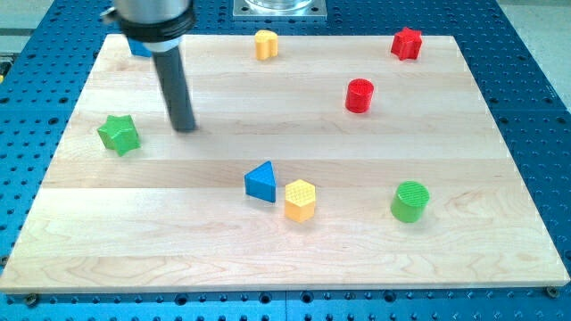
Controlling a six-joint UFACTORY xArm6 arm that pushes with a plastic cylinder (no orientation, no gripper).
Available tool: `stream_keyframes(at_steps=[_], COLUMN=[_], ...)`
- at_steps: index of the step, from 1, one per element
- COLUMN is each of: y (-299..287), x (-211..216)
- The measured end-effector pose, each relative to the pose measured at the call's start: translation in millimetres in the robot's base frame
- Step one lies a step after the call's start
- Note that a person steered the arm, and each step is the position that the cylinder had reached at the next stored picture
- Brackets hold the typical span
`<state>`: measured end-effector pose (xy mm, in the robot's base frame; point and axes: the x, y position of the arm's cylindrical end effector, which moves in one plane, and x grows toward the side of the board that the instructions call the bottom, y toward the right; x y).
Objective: Place the red circle diagonally to the green circle
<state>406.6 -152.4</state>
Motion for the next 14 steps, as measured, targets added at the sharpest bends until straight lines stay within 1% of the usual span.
stream_keyframes(at_steps=[1,2,3,4,5,7,8,9,10,11,12,14], y=[-34.6,-74.3,-48.0,-19.3,-7.9,-7.9,24.4,87.6,98.3,128.9,192.0,279.5], x=[22.7,13.0,10.0,-60.6,-96.6,-96.9,-86.7,-70.4,-70.3,-70.2,-70.2,-57.9])
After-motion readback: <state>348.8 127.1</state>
